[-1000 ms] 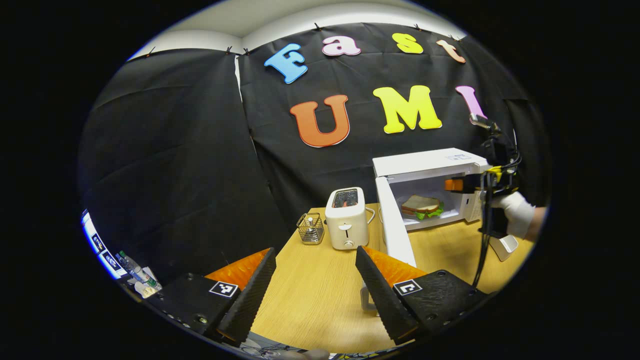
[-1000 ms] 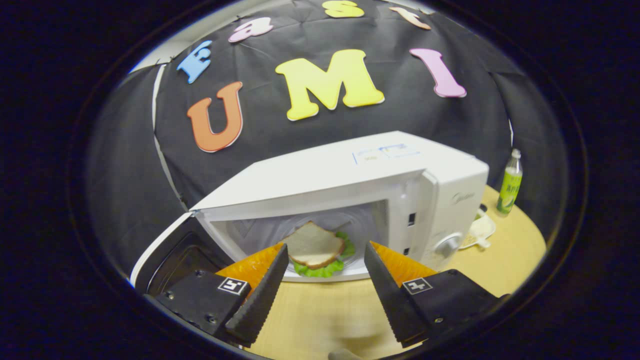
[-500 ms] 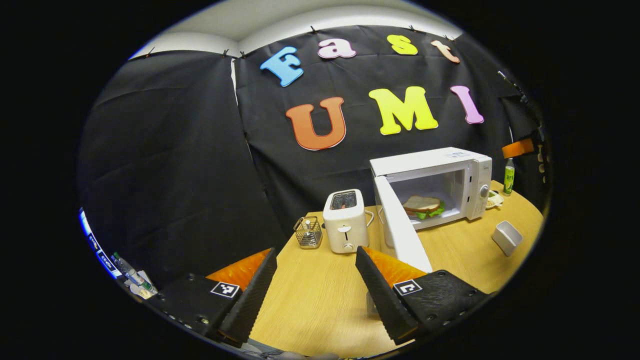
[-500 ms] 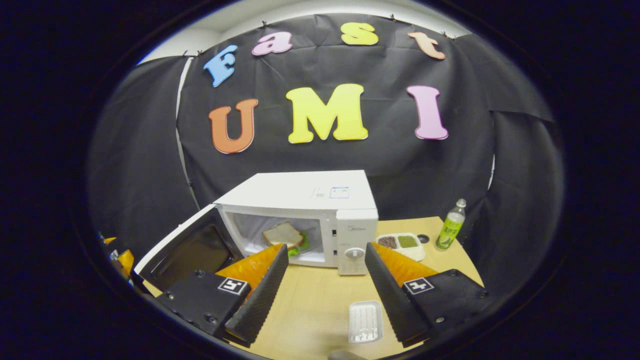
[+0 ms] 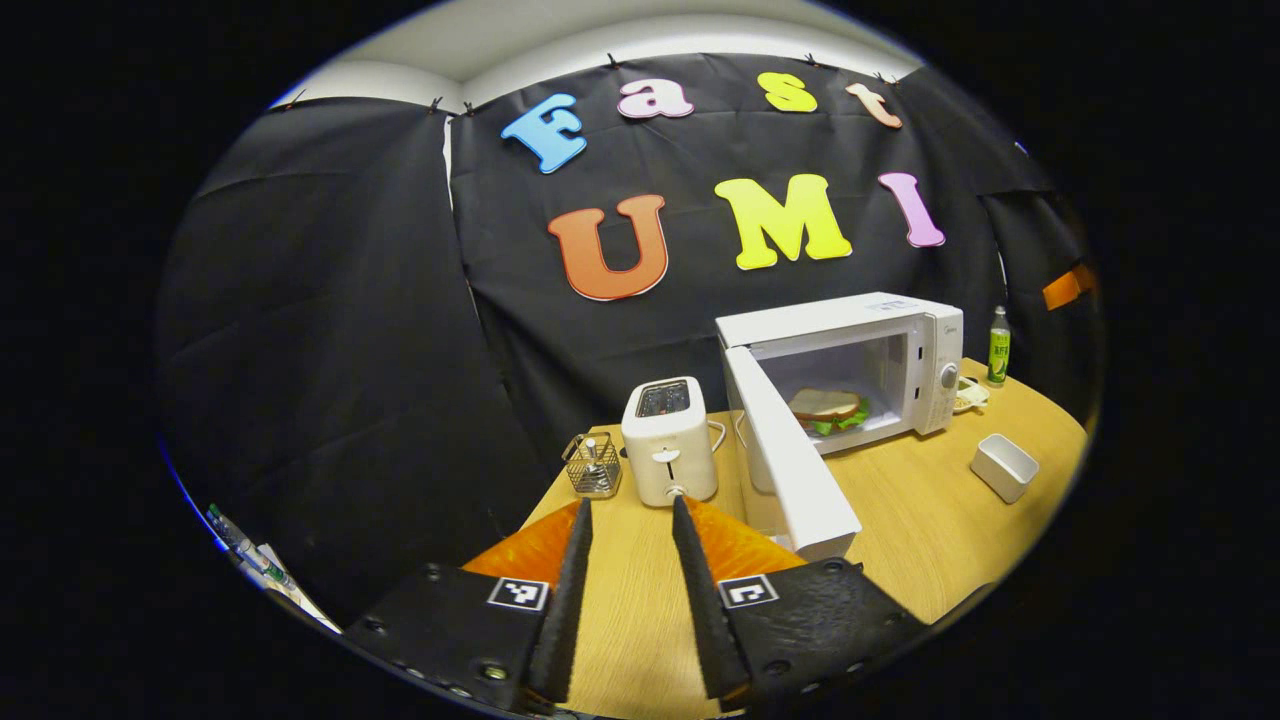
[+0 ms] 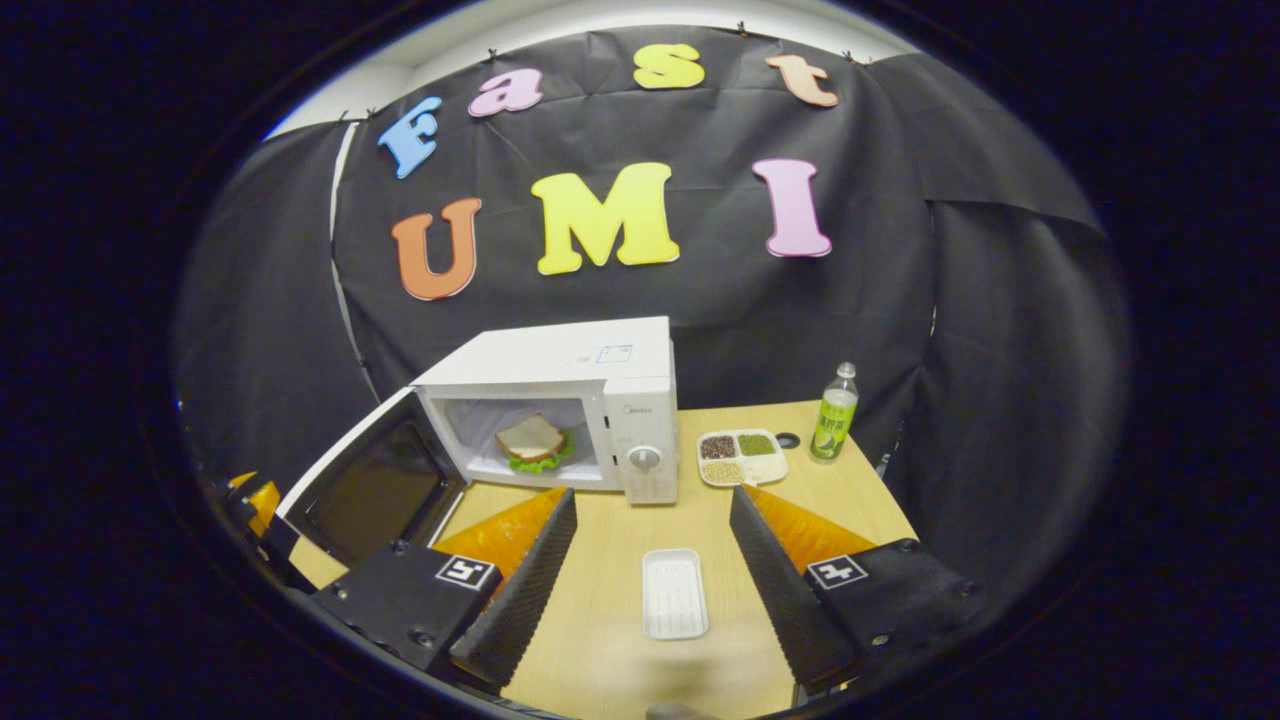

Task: Open the microwave oven with the left hand, put the food in, and close the microwave oven.

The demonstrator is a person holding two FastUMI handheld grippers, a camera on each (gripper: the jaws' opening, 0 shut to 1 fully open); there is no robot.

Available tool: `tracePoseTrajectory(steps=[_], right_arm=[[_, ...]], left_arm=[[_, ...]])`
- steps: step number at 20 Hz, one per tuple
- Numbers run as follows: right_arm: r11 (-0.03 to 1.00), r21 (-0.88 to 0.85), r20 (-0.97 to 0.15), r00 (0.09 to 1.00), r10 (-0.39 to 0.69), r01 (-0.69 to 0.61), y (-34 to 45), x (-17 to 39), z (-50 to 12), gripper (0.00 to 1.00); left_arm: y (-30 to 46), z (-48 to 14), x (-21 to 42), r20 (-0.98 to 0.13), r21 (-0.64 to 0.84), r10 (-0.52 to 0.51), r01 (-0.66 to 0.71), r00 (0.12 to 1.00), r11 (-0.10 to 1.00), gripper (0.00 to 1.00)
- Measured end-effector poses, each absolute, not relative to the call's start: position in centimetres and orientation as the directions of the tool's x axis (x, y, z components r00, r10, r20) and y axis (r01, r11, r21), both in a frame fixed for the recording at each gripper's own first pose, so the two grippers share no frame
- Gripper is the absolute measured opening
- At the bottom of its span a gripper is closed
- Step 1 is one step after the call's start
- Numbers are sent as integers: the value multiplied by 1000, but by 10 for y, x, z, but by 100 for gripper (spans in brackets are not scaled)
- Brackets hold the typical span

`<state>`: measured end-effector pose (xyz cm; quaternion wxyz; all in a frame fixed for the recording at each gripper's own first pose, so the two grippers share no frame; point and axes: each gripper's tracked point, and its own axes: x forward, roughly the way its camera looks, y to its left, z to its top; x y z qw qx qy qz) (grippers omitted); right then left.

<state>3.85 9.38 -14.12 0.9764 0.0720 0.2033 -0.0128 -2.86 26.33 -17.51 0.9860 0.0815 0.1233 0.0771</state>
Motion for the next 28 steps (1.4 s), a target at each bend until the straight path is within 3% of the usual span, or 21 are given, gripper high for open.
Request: tracePoseTrajectory(steps=[1,2,3,4,5,21,22,23,28], right_arm=[[989,137,-402,916,1,59,92,36,-142,98],[989,134,-406,914,-8,68,90,33,-143,98],[989,128,-411,911,-21,80,87,30,-144,98],[988,130,-413,910,-28,89,86,27,-145,98],[987,134,-418,908,-29,93,85,24,-146,99],[977,142,-420,904,-84,157,39,16,-146,98],[977,143,-427,901,-81,156,36,16,-147,91],[978,136,-432,898,-84,157,30,15,-149,99],[982,100,-439,892,-103,163,2,19,-151,99]], left_arm=[[264,-177,-29,-230,180,173,-133,958,975,39],[266,-178,-26,-230,181,177,-137,957,974,16],[271,-183,-25,-235,183,190,-149,953,972,15],[270,-189,-24,-247,169,185,-146,951,975,2],[268,-193,-22,-256,148,173,-138,951,979,0],[177,-211,-5,-291,77,25,-2,956,997,0],[167,-212,-4,-294,65,17,3,956,998,0],[157,-214,-2,-299,50,2,14,954,999,0],[106,-216,12,-310,49,-60,79,949,996,0]])
